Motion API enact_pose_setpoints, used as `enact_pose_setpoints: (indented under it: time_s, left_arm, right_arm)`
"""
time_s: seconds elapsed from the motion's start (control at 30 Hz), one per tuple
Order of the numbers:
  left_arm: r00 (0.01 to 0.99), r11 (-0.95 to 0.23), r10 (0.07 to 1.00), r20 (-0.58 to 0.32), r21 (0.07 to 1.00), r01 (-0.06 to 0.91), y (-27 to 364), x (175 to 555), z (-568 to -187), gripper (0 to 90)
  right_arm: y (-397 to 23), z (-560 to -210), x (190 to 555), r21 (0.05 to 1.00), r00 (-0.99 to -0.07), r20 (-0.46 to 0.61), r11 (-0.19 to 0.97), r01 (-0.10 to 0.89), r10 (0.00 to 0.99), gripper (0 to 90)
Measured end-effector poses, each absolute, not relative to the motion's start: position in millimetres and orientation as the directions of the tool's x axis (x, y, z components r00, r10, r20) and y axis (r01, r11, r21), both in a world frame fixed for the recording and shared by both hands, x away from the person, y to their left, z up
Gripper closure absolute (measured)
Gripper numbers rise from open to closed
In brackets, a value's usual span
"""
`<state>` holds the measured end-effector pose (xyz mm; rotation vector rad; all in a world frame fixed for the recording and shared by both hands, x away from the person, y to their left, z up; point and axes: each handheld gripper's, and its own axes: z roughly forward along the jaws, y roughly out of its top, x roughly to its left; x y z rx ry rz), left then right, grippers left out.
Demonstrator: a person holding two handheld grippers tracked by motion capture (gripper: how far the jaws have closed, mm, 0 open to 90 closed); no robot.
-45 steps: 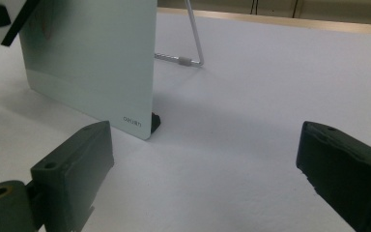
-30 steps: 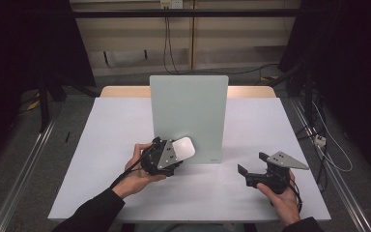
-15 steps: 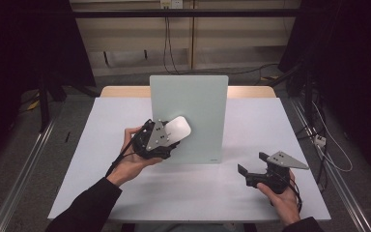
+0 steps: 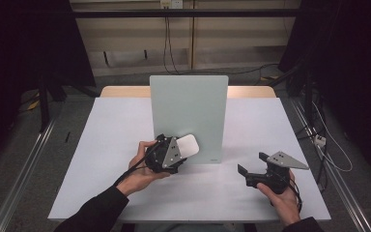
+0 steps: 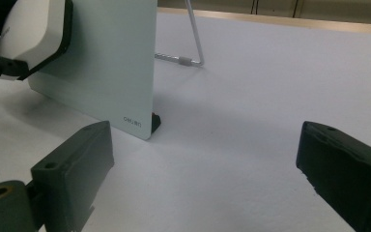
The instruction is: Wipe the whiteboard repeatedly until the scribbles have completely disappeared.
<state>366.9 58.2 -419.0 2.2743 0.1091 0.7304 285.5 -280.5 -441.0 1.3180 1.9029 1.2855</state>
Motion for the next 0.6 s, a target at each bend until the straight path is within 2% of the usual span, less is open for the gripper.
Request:
enact_pose_setpoints:
  time_s: [0.27,0.47,0.6]
  left_arm:
    - [0.855,-0.765,0.235,0.462,0.631,-0.131,55,359,-437,30.3]
    - [0.854,-0.764,0.237,0.463,0.632,-0.13,57,359,-434,30.4]
    - [0.845,-0.739,0.273,0.46,0.662,-0.122,62,363,-428,30.4]
  right_arm:
    - [-281,-441,286,0.892,-0.414,0.113,0.092,0.443,0.903,6.0]
    - [-281,-441,286,0.893,-0.416,0.111,0.093,0.44,0.902,6.0]
    - [-281,-441,286,0.892,-0.414,0.112,0.092,0.442,0.903,6.0]
